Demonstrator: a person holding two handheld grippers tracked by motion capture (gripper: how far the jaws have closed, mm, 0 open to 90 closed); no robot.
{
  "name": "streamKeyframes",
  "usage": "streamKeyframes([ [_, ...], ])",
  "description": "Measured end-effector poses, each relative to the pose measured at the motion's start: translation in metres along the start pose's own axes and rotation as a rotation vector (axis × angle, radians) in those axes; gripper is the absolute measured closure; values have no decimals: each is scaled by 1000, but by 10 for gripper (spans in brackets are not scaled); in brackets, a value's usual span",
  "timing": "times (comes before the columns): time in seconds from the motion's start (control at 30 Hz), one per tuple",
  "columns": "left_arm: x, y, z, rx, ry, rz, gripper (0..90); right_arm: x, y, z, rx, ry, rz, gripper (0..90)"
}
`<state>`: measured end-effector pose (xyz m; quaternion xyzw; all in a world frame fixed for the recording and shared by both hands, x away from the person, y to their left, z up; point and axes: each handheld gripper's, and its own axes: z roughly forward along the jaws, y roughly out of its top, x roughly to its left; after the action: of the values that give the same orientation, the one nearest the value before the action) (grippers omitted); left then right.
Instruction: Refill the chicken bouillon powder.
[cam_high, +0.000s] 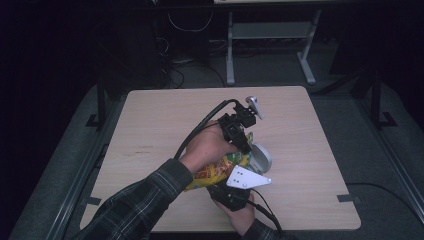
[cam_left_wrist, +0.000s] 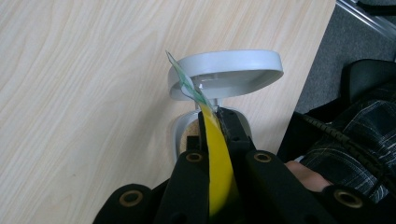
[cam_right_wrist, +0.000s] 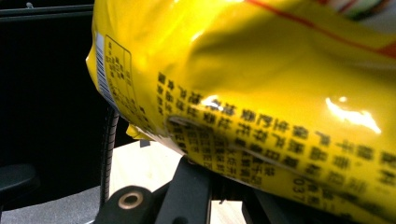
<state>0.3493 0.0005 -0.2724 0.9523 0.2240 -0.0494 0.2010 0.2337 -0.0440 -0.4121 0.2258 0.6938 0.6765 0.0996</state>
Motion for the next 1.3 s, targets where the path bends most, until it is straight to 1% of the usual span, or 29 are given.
streamKeyframes([
  [0.47,-1,1,1,0,2,-4,899,0,0,0,-3,1,2,900],
  [0.57,-1,2,1,10,3,3,899,0,0,0,-6,1,4,900],
  [0.7,-2,3,1,8,6,3,899,-1,1,-1,-10,-1,0,900],
  [0.73,-2,4,1,14,4,3,899,-1,1,-1,-10,-1,-1,900],
  [1.3,-2,4,2,25,8,5,899,-1,1,-1,-9,5,7,900],
])
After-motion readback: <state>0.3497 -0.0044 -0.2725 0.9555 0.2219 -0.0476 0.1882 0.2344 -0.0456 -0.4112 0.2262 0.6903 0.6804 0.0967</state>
